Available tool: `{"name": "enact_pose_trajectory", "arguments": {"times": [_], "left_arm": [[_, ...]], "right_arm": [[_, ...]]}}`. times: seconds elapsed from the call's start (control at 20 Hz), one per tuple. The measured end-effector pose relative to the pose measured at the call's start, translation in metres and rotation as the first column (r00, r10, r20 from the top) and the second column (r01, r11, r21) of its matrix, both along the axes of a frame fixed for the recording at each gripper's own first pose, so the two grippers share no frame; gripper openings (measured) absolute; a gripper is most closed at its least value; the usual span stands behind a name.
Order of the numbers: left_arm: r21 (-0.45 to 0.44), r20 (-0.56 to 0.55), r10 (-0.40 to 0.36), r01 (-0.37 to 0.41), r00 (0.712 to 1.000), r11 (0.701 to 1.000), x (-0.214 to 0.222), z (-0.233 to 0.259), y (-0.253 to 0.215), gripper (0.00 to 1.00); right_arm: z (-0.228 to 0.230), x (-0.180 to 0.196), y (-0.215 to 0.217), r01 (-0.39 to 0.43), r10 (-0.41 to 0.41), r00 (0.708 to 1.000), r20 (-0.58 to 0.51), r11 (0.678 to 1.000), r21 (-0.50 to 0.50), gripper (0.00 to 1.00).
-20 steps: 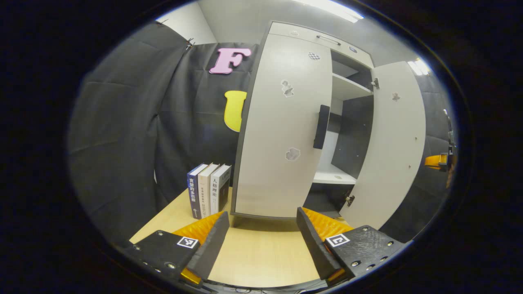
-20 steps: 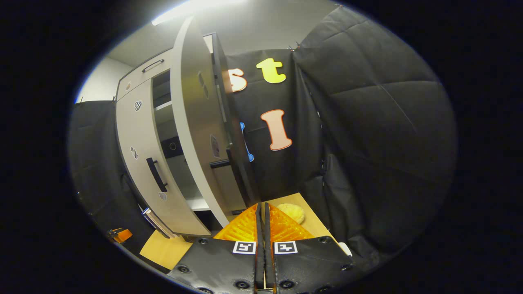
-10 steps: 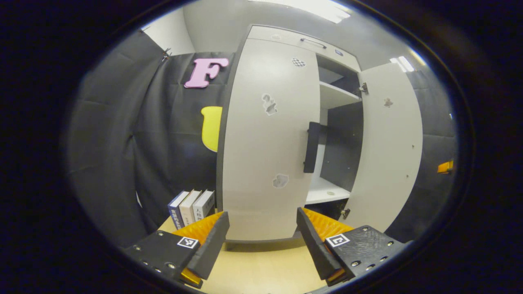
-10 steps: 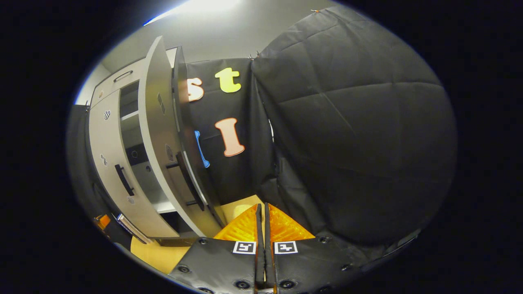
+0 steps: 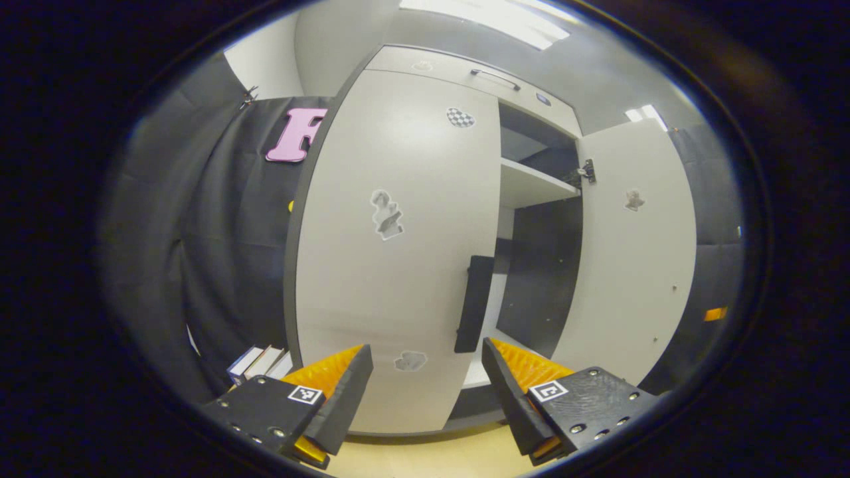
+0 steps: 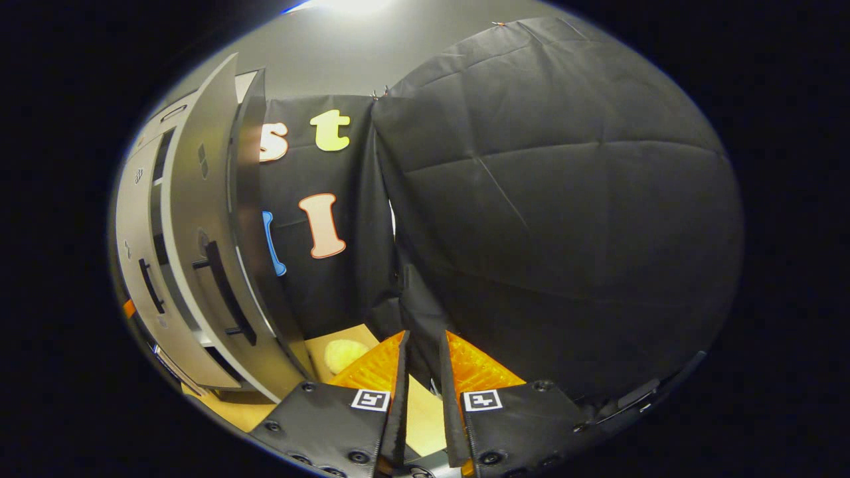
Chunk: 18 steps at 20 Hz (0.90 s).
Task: Open the right door of the double-door shoe cabinet with the right hand, and open the left door with the left hand.
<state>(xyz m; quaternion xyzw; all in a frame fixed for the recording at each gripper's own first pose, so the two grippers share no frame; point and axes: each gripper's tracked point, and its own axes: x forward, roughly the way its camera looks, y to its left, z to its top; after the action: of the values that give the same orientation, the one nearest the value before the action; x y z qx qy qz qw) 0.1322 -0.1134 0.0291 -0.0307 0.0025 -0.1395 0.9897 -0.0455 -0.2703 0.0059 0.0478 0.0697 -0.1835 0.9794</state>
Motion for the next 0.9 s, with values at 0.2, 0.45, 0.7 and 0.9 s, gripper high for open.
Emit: {"name": "enact_pose_trajectory", "arguments": {"times": [0.2, 0.45, 0.7, 0.9], "left_arm": [[0.049, 0.034, 0.03, -0.031, 0.999, 0.998, 0.026, 0.02, -0.018, 0.96], [0.098, 0.056, 0.058, -0.063, 0.997, 0.993, 0.053, 0.026, -0.044, 0.94], [0.124, 0.05, 0.097, -0.102, 0.994, 0.987, 0.076, 0.021, -0.066, 0.96], [0.128, 0.068, 0.13, -0.138, 0.989, 0.982, 0.089, 0.025, -0.074, 0.8]], "right_arm": [[-0.007, 0.04, -0.007, -0.029, 0.029, 0.999, 0.022, 1.0, -0.006, 0.7], [-0.004, 0.083, -0.029, 0.035, -0.032, 0.999, 0.023, 0.991, -0.129, 0.98], [-0.009, 0.123, -0.036, -0.015, 0.018, 1.0, 0.018, 0.991, -0.135, 0.98], [-0.01, 0.154, -0.044, -0.023, 0.024, 1.0, 0.009, 0.984, -0.176, 0.98]]}}
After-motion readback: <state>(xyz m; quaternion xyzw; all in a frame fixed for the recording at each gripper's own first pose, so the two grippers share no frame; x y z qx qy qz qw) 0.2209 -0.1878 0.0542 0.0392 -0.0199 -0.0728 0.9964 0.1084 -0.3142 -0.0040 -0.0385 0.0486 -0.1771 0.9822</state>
